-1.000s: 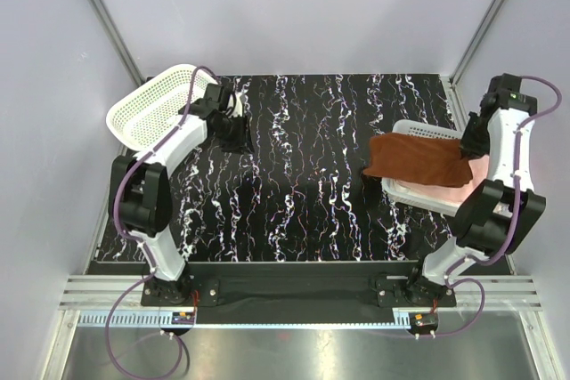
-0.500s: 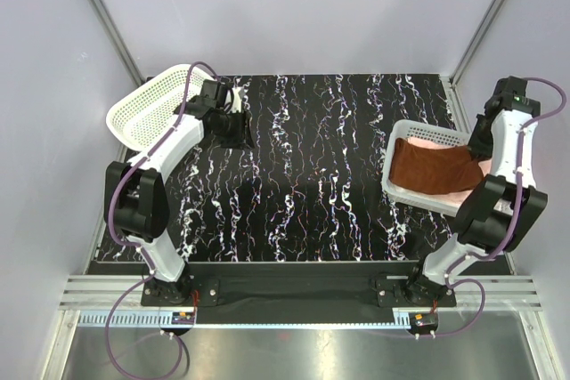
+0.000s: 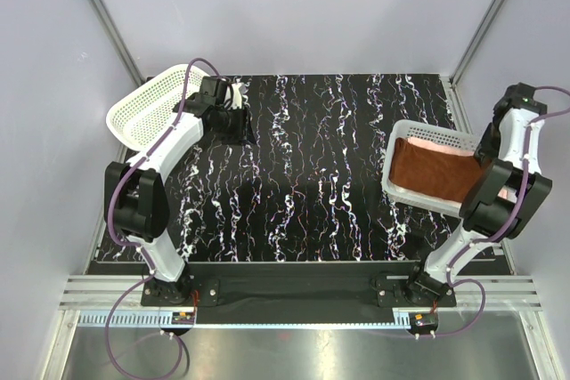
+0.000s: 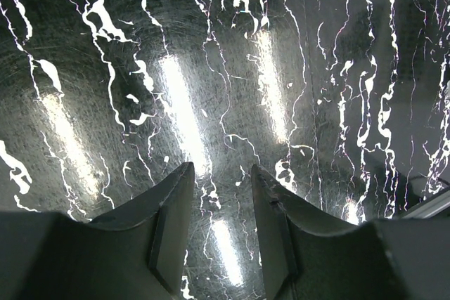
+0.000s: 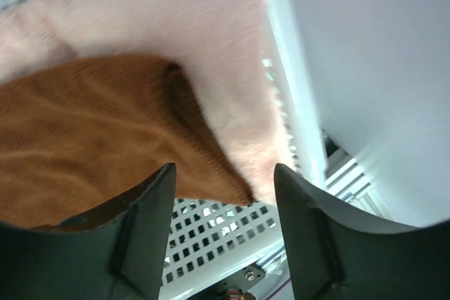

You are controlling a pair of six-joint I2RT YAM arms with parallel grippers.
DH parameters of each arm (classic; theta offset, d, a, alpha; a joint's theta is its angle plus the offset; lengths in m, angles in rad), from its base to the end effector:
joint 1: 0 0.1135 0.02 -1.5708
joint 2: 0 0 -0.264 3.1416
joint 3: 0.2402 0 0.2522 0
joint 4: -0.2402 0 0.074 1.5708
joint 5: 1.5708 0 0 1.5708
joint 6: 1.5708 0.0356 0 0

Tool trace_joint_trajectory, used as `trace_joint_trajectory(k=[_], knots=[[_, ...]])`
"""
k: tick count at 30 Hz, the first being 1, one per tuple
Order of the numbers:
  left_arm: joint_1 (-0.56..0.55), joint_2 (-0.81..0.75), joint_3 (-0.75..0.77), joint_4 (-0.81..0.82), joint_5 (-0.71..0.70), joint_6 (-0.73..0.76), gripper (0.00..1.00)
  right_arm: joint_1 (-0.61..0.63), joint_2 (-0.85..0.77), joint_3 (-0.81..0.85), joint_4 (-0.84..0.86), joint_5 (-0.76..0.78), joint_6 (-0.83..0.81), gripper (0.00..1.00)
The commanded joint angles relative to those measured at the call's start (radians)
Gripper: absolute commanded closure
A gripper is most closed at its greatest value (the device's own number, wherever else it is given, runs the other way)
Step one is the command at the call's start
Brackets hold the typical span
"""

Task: Fold and stack the towels
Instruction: Neatly place the folded towel into the bin

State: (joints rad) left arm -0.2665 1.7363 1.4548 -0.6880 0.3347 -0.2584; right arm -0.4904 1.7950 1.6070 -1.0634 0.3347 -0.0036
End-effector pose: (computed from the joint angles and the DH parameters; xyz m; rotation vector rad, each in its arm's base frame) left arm 0.3600 -0.1104 0.2747 0.1454 2.5760 -0.6276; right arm 0.3159 -0.1819 0.2819 0.7643 2.7550 -0.5807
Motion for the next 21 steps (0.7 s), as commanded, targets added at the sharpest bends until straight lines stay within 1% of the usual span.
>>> trace_joint_trajectory(k=[1, 5, 6, 8, 9, 10, 13, 15, 16, 17, 18, 19, 20, 21], knots=[[0.001, -0.014, 0.024, 0.027, 0.036, 0.010, 0.57, -0.014, -0.042, 0.067, 0.000, 0.073, 0.048, 0.35], [0.001, -0.023, 0.024, 0.025, 0.043, 0.010, 0.57, -0.014, -0.080, 0.053, 0.003, -0.003, 0.109, 0.26], [0.001, -0.027, 0.022, 0.031, 0.044, 0.008, 0.57, -0.014, -0.086, 0.045, 0.011, -0.078, 0.122, 0.25], [0.000, -0.040, 0.016, 0.031, 0.044, 0.008, 0.57, -0.013, -0.085, 0.027, 0.020, -0.172, 0.160, 0.25], [0.000, -0.043, 0.013, 0.033, 0.043, 0.010, 0.57, -0.010, -0.082, 0.024, 0.020, -0.248, 0.172, 0.28], [0.000, -0.049, 0.009, 0.034, 0.041, 0.011, 0.57, -0.004, -0.085, 0.022, 0.020, -0.267, 0.195, 0.28], [0.001, -0.078, -0.010, 0.054, 0.069, 0.025, 0.56, 0.068, -0.115, 0.039, 0.031, -0.295, 0.215, 0.28], [0.000, -0.125, -0.030, 0.096, 0.116, 0.027, 0.55, 0.143, -0.149, 0.063, 0.034, -0.312, 0.217, 0.26], [0.001, -0.142, -0.034, 0.111, 0.134, 0.027, 0.54, 0.173, -0.161, 0.070, 0.034, -0.316, 0.232, 0.01], [0.000, -0.165, -0.037, 0.126, 0.170, 0.027, 0.52, 0.200, -0.172, 0.073, 0.037, -0.322, 0.240, 0.00], [0.000, -0.202, -0.039, 0.149, 0.190, 0.027, 0.49, 0.229, -0.199, 0.071, 0.045, -0.370, 0.244, 0.00], [0.000, -0.225, -0.040, 0.159, 0.222, 0.027, 0.33, 0.284, -0.213, 0.059, 0.071, -0.410, 0.255, 0.00], [-0.002, -0.244, -0.040, 0.168, 0.236, 0.027, 0.26, 0.302, -0.248, 0.048, 0.091, -0.457, 0.267, 0.00], [0.000, -0.286, -0.040, 0.188, 0.248, 0.025, 0.13, 0.317, -0.267, 0.015, 0.142, -0.576, 0.278, 0.00]])
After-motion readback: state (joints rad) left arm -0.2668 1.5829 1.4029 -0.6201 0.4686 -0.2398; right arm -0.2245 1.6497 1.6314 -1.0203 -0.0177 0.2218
